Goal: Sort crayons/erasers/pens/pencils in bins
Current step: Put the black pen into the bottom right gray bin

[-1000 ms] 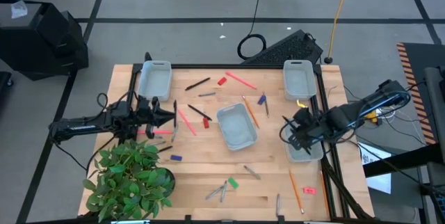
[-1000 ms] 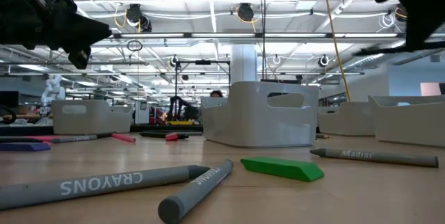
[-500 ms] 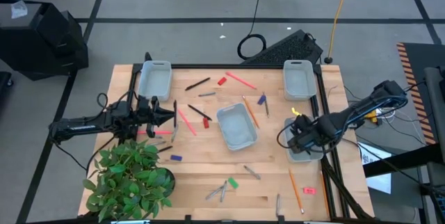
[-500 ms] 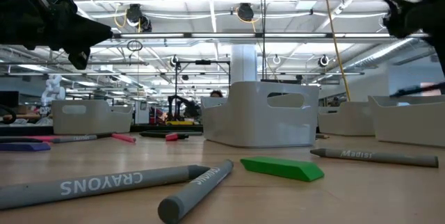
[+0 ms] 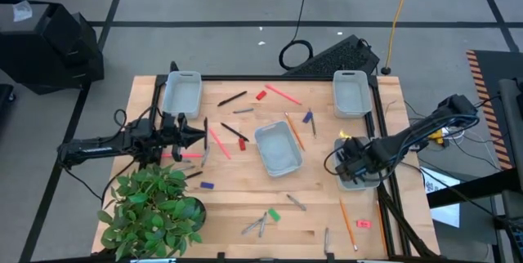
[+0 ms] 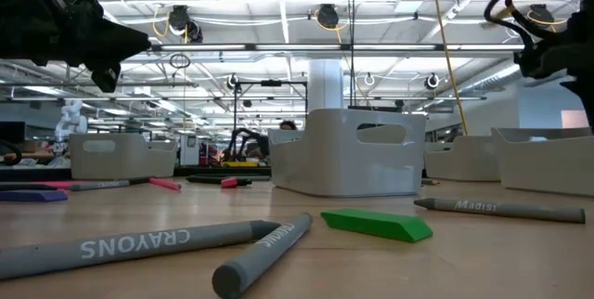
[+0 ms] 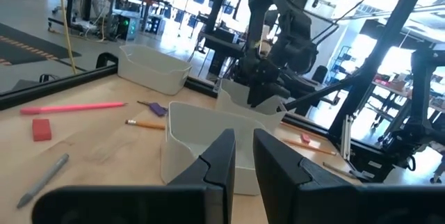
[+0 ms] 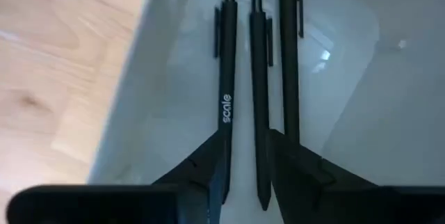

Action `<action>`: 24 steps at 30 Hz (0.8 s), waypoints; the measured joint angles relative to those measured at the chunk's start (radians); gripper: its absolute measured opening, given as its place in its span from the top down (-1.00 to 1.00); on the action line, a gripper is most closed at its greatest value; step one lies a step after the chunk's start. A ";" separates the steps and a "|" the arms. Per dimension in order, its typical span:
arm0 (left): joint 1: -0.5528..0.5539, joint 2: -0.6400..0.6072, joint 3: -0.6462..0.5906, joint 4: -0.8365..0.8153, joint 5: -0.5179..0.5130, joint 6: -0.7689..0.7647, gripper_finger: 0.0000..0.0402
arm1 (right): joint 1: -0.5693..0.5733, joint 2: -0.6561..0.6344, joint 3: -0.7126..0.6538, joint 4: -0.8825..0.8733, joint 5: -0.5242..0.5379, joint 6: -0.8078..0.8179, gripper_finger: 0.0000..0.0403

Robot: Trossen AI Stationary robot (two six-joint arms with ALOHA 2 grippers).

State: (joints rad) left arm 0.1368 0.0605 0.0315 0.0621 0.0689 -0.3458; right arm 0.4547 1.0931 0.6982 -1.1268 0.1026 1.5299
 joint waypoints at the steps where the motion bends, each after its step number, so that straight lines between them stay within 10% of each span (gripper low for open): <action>1: 0.000 0.000 0.000 0.001 0.000 0.000 0.72 | -0.001 0.001 0.012 -0.006 0.002 -0.008 0.49; 24: 0.000 0.000 0.000 0.014 -0.018 0.004 0.72 | -0.141 0.298 0.482 -0.077 0.175 -0.430 0.55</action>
State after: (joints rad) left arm 0.1368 0.0608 0.0315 0.0765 0.0509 -0.3423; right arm 0.3133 1.3915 1.1802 -1.2033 0.2772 1.0998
